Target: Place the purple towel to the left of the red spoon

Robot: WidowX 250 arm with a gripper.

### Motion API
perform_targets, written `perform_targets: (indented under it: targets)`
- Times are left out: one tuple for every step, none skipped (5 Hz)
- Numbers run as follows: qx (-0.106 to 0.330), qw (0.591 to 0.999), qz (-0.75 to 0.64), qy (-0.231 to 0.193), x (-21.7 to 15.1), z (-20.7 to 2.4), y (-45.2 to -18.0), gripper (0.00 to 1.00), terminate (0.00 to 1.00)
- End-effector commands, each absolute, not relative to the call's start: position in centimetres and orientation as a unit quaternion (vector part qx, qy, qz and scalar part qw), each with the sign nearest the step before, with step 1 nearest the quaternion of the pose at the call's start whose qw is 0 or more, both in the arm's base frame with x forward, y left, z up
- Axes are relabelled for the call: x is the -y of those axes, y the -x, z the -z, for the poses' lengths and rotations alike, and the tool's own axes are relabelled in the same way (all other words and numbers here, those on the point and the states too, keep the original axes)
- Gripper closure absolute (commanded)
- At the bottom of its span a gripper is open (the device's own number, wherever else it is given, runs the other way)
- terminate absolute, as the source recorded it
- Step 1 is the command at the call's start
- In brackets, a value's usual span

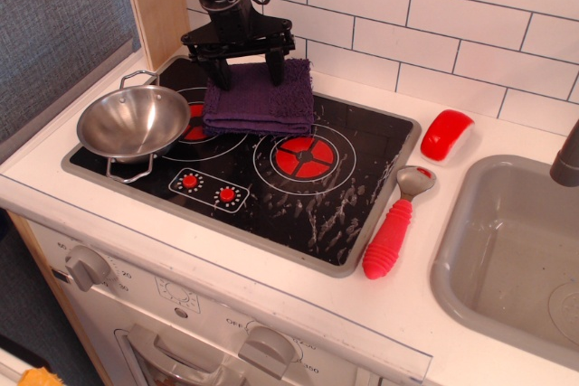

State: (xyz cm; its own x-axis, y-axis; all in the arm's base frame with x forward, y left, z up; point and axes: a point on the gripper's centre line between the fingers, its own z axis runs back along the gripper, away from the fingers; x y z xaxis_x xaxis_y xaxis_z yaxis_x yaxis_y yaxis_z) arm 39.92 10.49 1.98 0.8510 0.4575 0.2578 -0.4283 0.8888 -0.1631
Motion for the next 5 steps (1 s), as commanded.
perform_targets:
  targets:
    - [0.143, 0.965, -0.215, 0.049, -7.8, -2.8, -38.7, 0.00, 0.00]
    - [0.134, 0.969, -0.201, 0.050, -6.5, -2.5, -38.2, 0.00, 0.00]
    - [0.129, 0.970, -0.198, 0.055, -5.6, -2.2, -37.2, 0.00, 0.00]
    - [0.129, 0.973, -0.183, 0.054, -4.4, -2.3, -35.9, 0.00, 0.00]
    - [0.128, 0.974, -0.177, 0.055, -2.7, -2.9, -34.0, 0.00, 0.00]
